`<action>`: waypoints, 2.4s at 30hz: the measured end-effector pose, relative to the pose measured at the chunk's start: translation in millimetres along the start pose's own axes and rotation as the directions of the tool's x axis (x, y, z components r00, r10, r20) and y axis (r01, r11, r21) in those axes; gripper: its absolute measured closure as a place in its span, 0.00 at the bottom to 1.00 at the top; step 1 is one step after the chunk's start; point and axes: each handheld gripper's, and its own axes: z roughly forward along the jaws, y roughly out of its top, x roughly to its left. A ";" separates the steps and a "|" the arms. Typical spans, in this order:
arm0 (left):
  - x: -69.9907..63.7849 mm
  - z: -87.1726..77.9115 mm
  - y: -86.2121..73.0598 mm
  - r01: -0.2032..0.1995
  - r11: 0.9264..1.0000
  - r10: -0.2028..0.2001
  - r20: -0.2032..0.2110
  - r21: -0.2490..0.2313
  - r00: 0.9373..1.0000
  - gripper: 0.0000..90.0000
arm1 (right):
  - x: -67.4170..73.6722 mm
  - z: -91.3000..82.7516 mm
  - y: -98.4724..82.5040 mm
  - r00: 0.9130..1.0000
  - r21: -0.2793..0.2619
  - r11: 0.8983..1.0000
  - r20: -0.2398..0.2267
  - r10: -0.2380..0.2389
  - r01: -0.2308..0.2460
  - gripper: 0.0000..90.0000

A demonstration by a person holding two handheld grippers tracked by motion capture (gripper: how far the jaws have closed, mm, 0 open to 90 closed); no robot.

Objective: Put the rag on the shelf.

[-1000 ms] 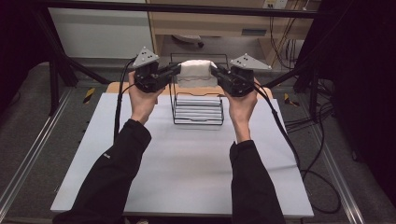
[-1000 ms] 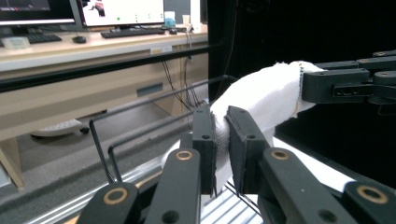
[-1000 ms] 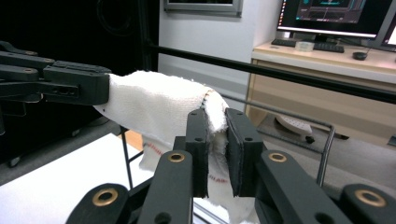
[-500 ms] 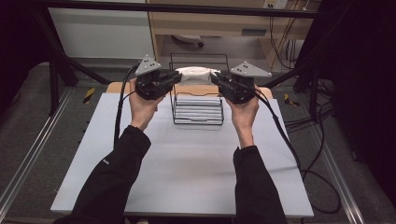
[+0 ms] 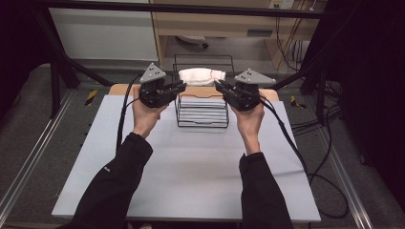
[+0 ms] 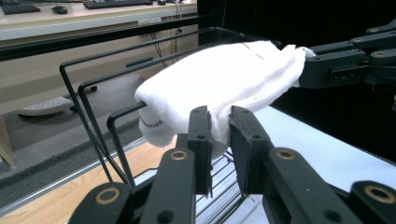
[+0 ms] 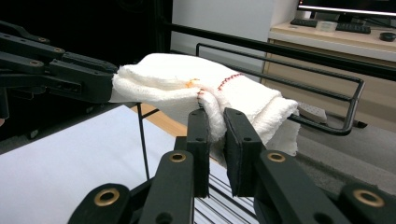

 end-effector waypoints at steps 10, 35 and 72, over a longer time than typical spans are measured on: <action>3.2 -16.9 10.6 0.021 1.000 -0.021 0.010 -0.006 1.000 0.83 | -0.1 0.2 -3.6 1.000 -0.002 1.000 0.006 0.003 -0.003 0.91; 0.9 14.1 9.3 0.046 0.995 -0.045 -0.012 0.088 0.999 0.98 | 1.0 -4.6 -5.5 1.000 -0.002 1.000 -0.009 -0.004 0.004 0.76; 5.6 25.7 -4.4 0.034 0.992 -0.028 -0.044 0.120 0.999 0.98 | 0.3 28.0 -9.2 1.000 0.092 0.996 -0.002 0.016 -0.016 0.92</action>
